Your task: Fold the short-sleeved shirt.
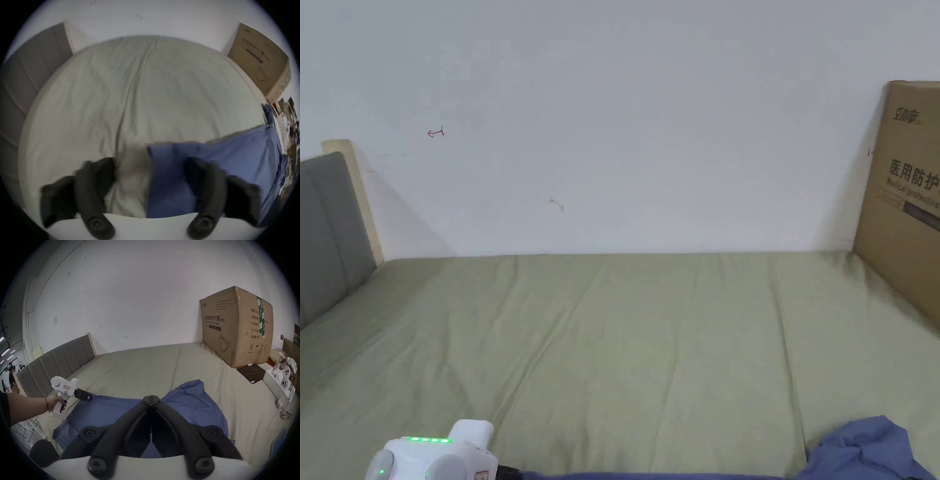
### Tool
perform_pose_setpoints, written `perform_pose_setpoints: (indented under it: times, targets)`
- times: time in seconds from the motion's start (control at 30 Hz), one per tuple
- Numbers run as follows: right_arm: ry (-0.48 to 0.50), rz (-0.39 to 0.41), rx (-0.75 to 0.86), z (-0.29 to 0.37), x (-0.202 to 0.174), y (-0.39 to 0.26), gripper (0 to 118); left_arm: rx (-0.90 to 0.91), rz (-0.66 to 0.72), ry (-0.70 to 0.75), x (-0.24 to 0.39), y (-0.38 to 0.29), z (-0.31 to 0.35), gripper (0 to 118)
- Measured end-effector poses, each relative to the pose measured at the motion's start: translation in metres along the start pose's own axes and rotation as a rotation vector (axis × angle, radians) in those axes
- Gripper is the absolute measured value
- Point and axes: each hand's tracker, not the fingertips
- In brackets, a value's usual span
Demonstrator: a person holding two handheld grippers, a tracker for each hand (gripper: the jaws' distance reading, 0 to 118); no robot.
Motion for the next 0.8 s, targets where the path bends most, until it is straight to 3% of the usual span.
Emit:
perform_pose_setpoints:
  times: [0.03,0.07,0.1,0.23,0.3,0.37,0.4,0.43,0.47,0.5,0.53,0.67,0.8]
  targets:
    - [0.006,-0.006,-0.007,-0.003,0.005,-0.001,0,0.015,-0.005,-0.033,0.006,0.0,0.013,34]
    - [0.019,-0.024,-0.021,-0.008,0.012,-0.004,0,0.003,0.001,-0.069,0.009,0.0,0.02,5]
    - [0.029,-0.049,-0.035,-0.013,0.019,-0.005,0,0.025,-0.015,0.003,0.013,-0.001,0.028,5]
    - [0.031,-0.11,-0.074,-0.047,0.057,0.007,0,0.134,0.107,-0.199,-0.003,0.007,0.067,2]
    - [-0.047,-0.111,-0.138,-0.074,0.076,0.019,0,0.168,0.091,-0.189,-0.002,0.009,0.086,2]
    - [-0.094,-0.18,-0.221,-0.113,0.107,0.03,1,0.192,0.049,-0.21,0.002,0.009,0.104,2]
    - [-0.131,-0.197,-0.255,-0.127,0.117,0.034,19,0.198,0.019,-0.209,0.005,0.008,0.109,2]
    - [-0.154,-0.201,-0.31,-0.146,0.127,0.038,72,0.201,-0.012,-0.205,0.006,0.006,0.11,2]
    - [-0.143,-0.206,-0.365,-0.167,0.14,0.039,111,0.211,-0.038,-0.192,0.009,0.004,0.115,2]
    - [-0.141,-0.206,-0.429,-0.184,0.149,0.039,117,0.22,-0.054,-0.184,0.012,0.003,0.119,2]
    - [-0.173,-0.215,-0.462,-0.193,0.158,0.032,116,0.251,-0.069,-0.164,0.015,0.001,0.124,2]
    - [-0.273,-0.109,-0.598,-0.24,0.175,0.009,116,0.299,-0.066,-0.168,0.02,0.003,0.135,2]
    - [-0.314,-0.133,-0.704,-0.262,0.181,0.006,114,0.263,-0.037,-0.176,0.037,0.004,0.141,2]
